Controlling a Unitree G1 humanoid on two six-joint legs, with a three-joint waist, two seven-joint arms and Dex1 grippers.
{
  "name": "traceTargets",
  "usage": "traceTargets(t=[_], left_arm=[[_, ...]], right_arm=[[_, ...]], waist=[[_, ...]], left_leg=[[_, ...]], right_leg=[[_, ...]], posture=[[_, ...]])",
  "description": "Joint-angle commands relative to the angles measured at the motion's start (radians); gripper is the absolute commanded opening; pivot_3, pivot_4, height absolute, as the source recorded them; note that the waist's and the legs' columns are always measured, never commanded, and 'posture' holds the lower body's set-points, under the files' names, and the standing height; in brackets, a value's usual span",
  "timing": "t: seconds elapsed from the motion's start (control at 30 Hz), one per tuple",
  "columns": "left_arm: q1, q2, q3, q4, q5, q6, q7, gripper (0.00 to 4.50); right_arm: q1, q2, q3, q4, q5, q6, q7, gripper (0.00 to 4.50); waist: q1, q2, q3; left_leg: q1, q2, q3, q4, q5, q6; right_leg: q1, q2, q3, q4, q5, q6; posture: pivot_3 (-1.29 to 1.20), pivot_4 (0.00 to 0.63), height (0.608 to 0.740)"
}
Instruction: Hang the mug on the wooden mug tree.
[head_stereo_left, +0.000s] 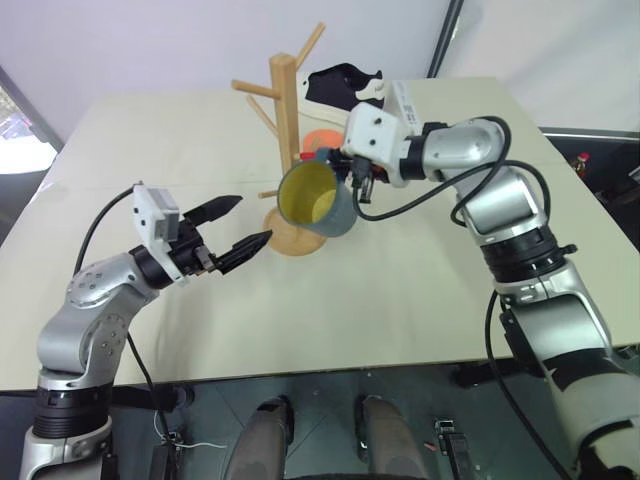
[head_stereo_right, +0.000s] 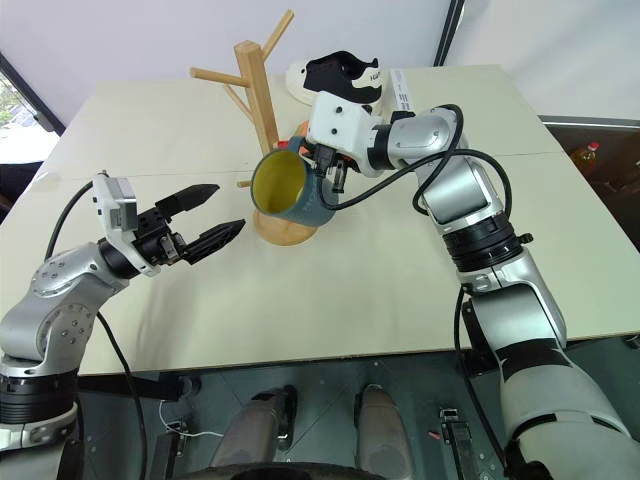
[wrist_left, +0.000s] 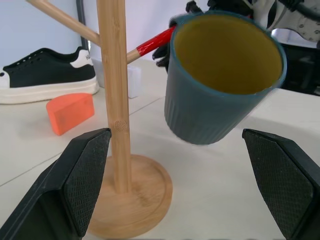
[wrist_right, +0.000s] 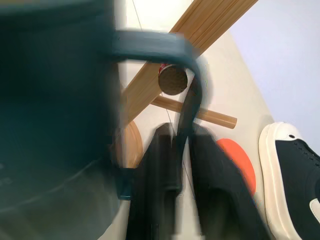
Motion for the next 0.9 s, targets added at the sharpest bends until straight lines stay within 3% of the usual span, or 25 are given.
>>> traceTargets(t=[0.03,0.1,0.4,0.57,0.73,0.9], left_arm=[[-0.008,0.003,0.025,-0.031,-0.021,-0.013,0.005,4.50],[-0.008,0.003,0.024,-0.031,-0.021,-0.014,0.006,4.50],[-0.016,0.002,0.018,-0.018,-0.015,-0.018,0.004,4.50],[0.006,-0.010,0.047,0.007,0.000,-0.025,0.050,4.50],[0.034,-0.044,0.073,0.106,0.064,-0.060,0.140,4.50],[0.056,-0.107,0.095,0.252,0.136,-0.141,0.234,4.50]], right_arm=[[-0.036,0.003,-0.026,-0.009,-0.003,-0.024,-0.014,2.40],[-0.039,-0.008,-0.037,-0.008,-0.012,-0.037,-0.029,3.38],[-0.016,-0.113,-0.135,-0.054,0.033,-0.033,-0.017,3.38],[0.205,-0.164,-0.330,-0.170,0.173,0.028,-0.047,3.38],[0.461,-0.064,-0.456,-0.252,0.288,0.046,-0.154,3.38],[0.627,0.059,-0.518,-0.169,0.320,-0.053,-0.263,3.38]], waist=[[0.000,0.000,0.000],[0.000,0.000,0.000],[0.003,0.000,0.000],[0.009,-0.003,-0.002],[-0.001,-0.003,-0.002],[0.002,-0.003,-0.002]], left_leg=[[0.000,0.000,0.000,0.000,0.000,0.000],[0.000,0.000,0.000,0.000,0.000,0.000],[0.000,0.000,0.000,0.000,0.000,0.000],[0.000,0.000,0.000,0.000,0.000,0.000],[0.001,0.000,0.002,0.001,0.000,0.000],[0.007,0.002,0.003,0.000,0.000,0.000]], right_leg=[[0.000,0.000,0.000,0.000,0.000,0.000],[0.000,0.000,0.000,0.000,0.000,0.000],[0.000,0.000,0.000,0.000,0.000,0.000],[0.001,0.000,0.000,-0.001,0.000,0.000],[0.002,0.000,0.002,-0.001,0.000,0.000],[0.005,0.001,0.003,0.001,0.001,-0.003]], posture=[[0.00,0.150,0.740],[0.00,0.150,0.740],[0.00,0.150,0.740],[0.00,0.150,0.740],[0.00,0.150,0.740],[0.00,0.150,0.740]])
